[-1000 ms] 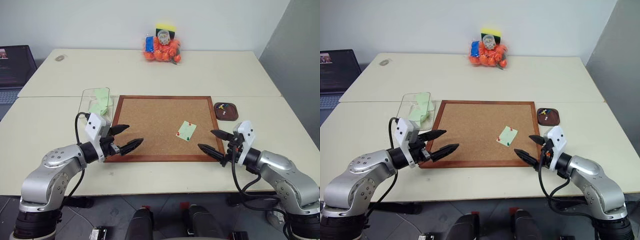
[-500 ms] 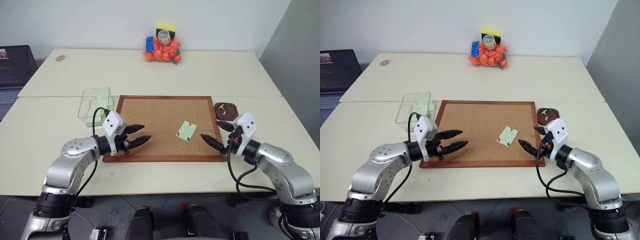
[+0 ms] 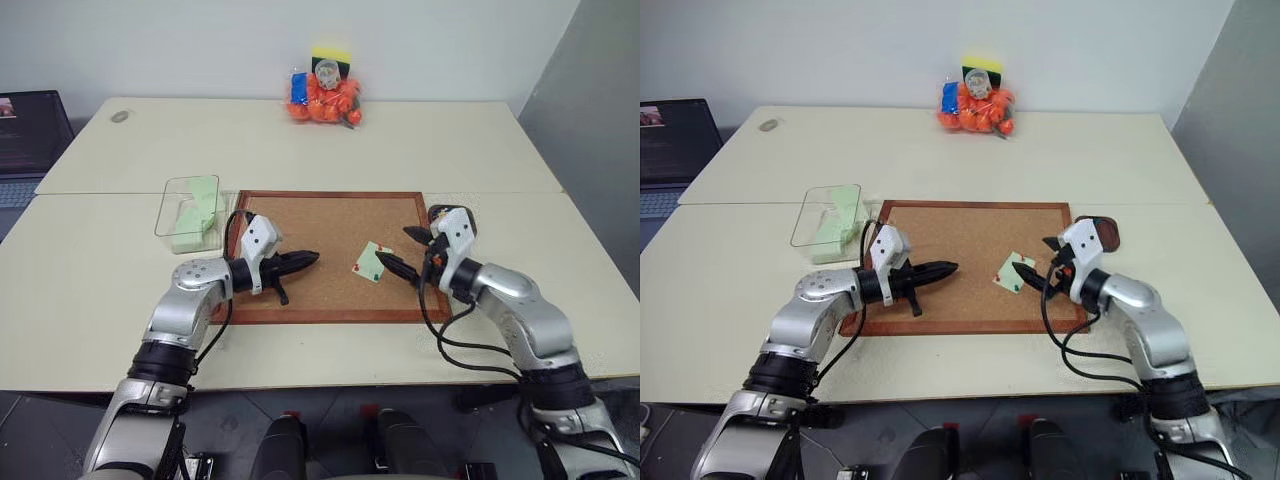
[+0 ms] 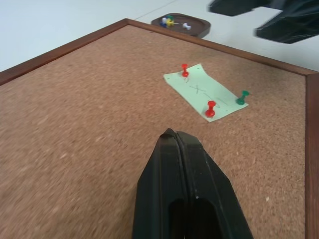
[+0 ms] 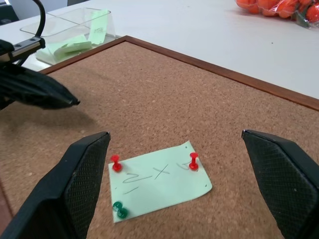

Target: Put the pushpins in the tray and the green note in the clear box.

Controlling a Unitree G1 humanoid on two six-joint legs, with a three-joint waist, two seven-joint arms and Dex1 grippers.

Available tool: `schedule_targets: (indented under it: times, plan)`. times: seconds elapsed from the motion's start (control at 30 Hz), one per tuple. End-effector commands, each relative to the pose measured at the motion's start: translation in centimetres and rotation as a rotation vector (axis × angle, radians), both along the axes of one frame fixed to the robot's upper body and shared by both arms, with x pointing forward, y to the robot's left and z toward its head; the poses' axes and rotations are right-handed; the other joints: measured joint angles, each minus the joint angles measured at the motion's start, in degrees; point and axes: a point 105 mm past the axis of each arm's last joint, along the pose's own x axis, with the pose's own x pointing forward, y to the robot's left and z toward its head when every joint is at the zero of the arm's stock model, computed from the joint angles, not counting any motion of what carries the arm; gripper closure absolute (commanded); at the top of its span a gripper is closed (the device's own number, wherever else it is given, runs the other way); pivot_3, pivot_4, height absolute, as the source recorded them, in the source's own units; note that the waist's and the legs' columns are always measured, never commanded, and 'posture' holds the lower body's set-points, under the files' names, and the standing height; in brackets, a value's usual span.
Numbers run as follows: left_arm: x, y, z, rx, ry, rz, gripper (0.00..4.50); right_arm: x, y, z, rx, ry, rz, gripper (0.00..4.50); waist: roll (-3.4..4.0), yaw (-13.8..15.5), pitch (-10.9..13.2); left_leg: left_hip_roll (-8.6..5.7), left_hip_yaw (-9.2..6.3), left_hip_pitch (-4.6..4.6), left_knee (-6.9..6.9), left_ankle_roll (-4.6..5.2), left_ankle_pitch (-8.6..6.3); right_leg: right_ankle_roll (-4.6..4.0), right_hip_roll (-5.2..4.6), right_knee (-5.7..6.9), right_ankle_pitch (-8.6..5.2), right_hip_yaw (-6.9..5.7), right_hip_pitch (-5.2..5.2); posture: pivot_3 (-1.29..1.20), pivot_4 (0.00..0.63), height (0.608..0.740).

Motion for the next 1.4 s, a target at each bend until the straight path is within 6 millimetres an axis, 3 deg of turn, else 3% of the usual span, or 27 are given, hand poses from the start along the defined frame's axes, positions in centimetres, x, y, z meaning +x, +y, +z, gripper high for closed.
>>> schedule_targets:
  times: [0.03, 0.23, 0.63, 0.67, 0.87, 1.4]
  plan:
    - [-0.2, -0.8, -0.7, 0.026, 0.003, -0.034, 4.47, 0.7, 0.9, 0.4, 0.014, -0.031, 0.016, 0.0, 0.0, -0.07, 0.0, 0.0, 0.01, 0.01, 0.0, 0.0, 0.0, 0.0, 0.0, 0.0, 0.0, 0.01, 0.0, 0.0, 0.15, 0.74]
    - [-2.5, -0.7, -6.2, 0.16, 0.144, -0.093, 4.47, 2.6, 2.0, -1.1, 0.0, -0.016, -0.004, 0.0, 0.04, -0.2, -0.04, 0.0, 0.05, 0.1, 0.01, 0.0, 0.0, -0.01, 0.0, 0.1, 0.0, 0.06, 0.02, 0.0, 0.15, 0.74]
    - [-2.9, 0.8, -6.4, 0.127, 0.16, -0.015, 4.47, 4.5, 2.4, -2.7, -0.007, 0.009, -0.03, 0.0, 0.15, -0.45, -0.16, 0.01, 0.15, 0.35, -0.04, 0.0, 0.0, -0.03, -0.01, 0.17, 0.0, 0.17, 0.15, 0.0, 0.15, 0.74]
    - [-2.8, 1.1, -6.3, 0.124, 0.16, -0.004, 4.5, 4.5, 2.4, -2.8, -0.01, 0.01, -0.029, 0.38, 0.16, -0.55, -0.17, 0.02, 0.16, 0.37, -0.04, 0.0, 0.0, -0.03, -0.01, 0.2, -0.01, 0.18, 0.15, 0.0, 0.15, 0.74]
    - [-1.7, 2.4, -5.9, 0.131, 0.15, 0.057, 4.5, 4.3, 2.7, -3.1, -0.026, 0.002, -0.002, 1.5, 0.17, -0.99, -0.17, 0.04, 0.15, 0.4, -0.05, 0.0, 0.0, -0.04, 0.02, 0.22, -0.01, 0.17, 0.15, 0.0, 0.15, 0.74]
    - [-1.0, 2.4, -5.7, 0.148, 0.123, 0.066, 4.5, 4.4, 3.3, -3.6, -0.07, -0.028, 0.028, 4.48, 0.21, -1.26, -0.21, 0.08, 0.1, 0.52, -0.03, 0.02, 0.01, -0.02, 0.1, 0.31, 0.05, 0.17, 0.22, 0.0, 0.15, 0.74]
